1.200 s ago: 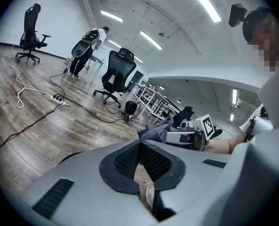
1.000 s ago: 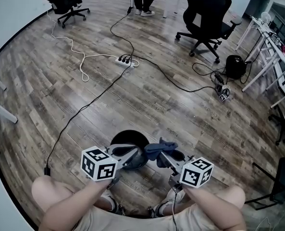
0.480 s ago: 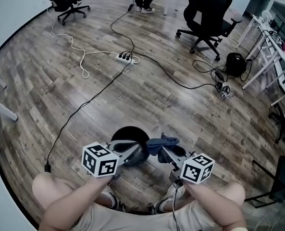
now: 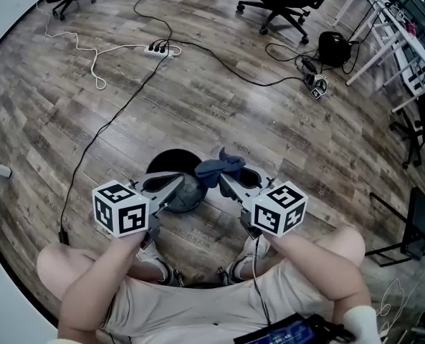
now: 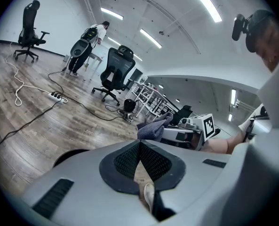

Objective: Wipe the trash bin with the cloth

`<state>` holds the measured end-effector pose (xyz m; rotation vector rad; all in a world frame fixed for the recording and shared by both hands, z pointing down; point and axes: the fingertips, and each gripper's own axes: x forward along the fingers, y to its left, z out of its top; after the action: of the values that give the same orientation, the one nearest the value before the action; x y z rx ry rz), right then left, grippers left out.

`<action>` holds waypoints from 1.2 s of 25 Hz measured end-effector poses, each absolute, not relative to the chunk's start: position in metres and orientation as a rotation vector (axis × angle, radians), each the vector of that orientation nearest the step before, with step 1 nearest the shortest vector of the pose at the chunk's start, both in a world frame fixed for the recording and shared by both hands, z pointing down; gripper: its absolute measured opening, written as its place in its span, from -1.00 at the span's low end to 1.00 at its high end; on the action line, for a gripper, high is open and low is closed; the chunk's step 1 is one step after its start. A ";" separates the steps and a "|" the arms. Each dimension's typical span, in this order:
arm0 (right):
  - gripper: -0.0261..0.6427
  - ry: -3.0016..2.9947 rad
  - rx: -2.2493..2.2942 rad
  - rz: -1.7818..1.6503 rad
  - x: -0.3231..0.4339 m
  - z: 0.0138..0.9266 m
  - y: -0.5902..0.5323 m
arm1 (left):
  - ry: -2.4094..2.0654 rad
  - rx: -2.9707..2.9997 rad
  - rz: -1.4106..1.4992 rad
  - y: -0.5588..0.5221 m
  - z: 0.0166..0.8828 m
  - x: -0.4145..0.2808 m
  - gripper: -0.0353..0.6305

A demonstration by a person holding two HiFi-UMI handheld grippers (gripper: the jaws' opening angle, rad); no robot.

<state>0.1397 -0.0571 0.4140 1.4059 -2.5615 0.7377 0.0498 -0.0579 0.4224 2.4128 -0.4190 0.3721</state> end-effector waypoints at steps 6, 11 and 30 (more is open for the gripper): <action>-0.69 -2.550 1.434 0.771 0.144 0.414 -0.055 | -0.406 2.408 0.382 -0.055 0.423 0.053 -0.86; -0.69 -2.542 1.494 0.812 0.153 0.413 -0.059 | -0.403 2.405 0.387 -0.056 0.427 0.056 -0.86; -0.69 -2.565 1.464 0.771 0.150 0.406 -0.057 | -0.403 2.399 0.393 -0.056 0.428 0.058 -0.86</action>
<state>0.1505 -0.0571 0.4056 1.4642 -2.5648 0.7706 0.0585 -0.0560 0.4278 2.3992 -0.4033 0.3927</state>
